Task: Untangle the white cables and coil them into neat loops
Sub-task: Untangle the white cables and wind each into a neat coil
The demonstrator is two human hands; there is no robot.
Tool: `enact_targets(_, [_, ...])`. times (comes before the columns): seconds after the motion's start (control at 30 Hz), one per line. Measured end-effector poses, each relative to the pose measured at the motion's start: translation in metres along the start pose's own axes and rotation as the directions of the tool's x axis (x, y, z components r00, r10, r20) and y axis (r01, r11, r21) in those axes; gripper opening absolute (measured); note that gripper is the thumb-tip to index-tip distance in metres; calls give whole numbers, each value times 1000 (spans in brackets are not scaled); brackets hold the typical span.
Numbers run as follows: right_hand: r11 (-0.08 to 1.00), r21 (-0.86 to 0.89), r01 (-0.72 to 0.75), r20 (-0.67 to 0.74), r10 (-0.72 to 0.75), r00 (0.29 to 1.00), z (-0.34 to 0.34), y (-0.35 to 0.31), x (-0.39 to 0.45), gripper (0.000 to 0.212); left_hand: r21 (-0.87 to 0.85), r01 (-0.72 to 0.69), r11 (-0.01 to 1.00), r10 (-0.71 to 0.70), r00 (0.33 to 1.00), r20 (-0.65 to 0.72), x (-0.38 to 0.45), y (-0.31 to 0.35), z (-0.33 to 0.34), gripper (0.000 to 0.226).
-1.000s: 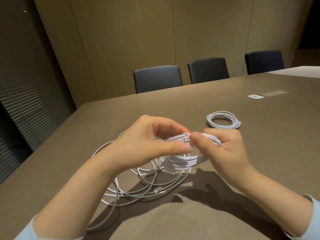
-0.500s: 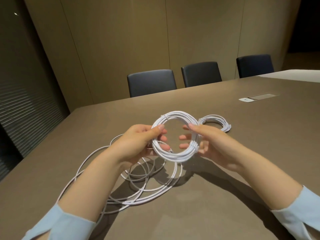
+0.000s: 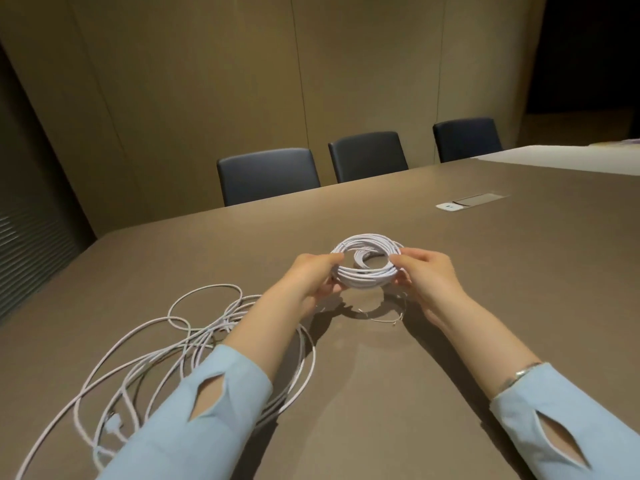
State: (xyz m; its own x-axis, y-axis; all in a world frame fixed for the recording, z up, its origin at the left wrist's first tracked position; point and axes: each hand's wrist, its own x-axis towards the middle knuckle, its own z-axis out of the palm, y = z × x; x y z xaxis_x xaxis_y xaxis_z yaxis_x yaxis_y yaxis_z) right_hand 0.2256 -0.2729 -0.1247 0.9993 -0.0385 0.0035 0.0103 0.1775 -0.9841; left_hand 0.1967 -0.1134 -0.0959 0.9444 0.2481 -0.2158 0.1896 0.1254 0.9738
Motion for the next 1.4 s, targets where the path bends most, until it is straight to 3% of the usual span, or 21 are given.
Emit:
enact_targets(0.1, [995, -95, 41, -144, -55, 988, -8, 8, 32, 29, 7, -15, 1000, 15, 1000, -11, 26, -6, 16, 25])
enact_targets(0.2, [977, -192, 92, -203, -132, 970, -12, 14, 65, 23, 90, -72, 993, 77, 996, -56, 52, -11, 31, 35])
enact_targets(0.47, [900, -426, 93, -193, -190, 963, -14, 35, 113, 16, 261, -158, 952, 200, 969, -145, 104, -28, 46, 25])
enact_targets(0.73, [672, -741, -14, -195, -194, 961, -17, 42, 112, 35, 476, -150, 867, 226, 968, -107, 113, -38, 48, 34])
enact_targets(1.03, [754, -657, -23, -241, -181, 954, -24, 40, 115, 23, 501, -205, 841, 232, 973, 8, 103, -41, 52, 33])
enact_targets(1.13, [779, -626, -33, -264, -172, 949, -26, 38, 119, 29, 549, -188, 815, 200, 979, 37, 96, -32, 46, 34])
enact_targets(1.23, [803, -596, -16, -306, -208, 929, -27, 32, 122, 31, 573, -182, 799, 199, 979, 33, 81, -13, 25, 54])
enact_targets(1.4, [775, -628, 68, -217, -258, 942, -5, 17, 111, 29, 686, -180, 705, 194, 979, 58, 32, 20, -53, 32])
